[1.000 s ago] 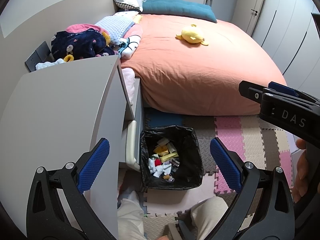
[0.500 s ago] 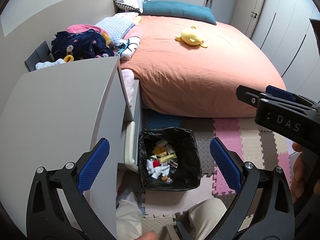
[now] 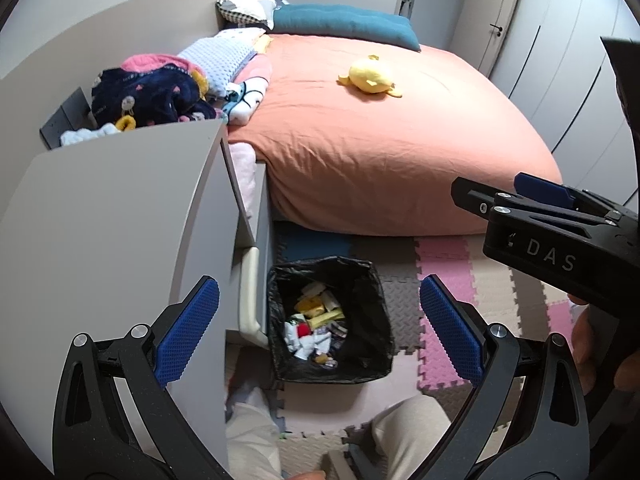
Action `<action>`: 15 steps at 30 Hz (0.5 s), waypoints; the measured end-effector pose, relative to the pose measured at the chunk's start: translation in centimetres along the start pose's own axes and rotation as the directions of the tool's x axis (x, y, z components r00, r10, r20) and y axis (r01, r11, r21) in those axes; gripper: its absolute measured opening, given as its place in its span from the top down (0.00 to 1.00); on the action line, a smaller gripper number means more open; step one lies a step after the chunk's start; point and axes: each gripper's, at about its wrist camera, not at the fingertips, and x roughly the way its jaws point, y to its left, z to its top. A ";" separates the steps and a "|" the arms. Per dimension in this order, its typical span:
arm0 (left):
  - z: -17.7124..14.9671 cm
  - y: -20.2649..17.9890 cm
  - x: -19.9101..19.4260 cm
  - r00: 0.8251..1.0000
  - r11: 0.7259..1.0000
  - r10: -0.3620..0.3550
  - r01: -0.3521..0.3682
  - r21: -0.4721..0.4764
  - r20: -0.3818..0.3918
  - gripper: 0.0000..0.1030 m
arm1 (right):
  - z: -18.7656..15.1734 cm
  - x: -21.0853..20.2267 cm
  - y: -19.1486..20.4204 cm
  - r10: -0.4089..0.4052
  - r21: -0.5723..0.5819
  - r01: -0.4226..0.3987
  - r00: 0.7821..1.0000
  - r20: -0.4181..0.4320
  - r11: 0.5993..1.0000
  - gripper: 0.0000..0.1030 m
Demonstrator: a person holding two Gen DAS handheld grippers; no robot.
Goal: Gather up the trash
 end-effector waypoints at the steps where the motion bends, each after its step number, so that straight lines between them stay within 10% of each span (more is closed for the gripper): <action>1: 0.0 -0.1 0.0 1.000 1.000 0.002 -0.002 0.003 0.000 0.06 | 0.0 0.0 0.0 0.000 -0.001 0.000 1.000 0.000 1.000 0.25; 15: 0.2 0.2 0.1 0.999 0.999 0.052 -0.052 -0.007 0.017 0.06 | 0.1 0.1 -0.3 -0.003 -0.002 0.003 1.000 -0.001 1.000 0.25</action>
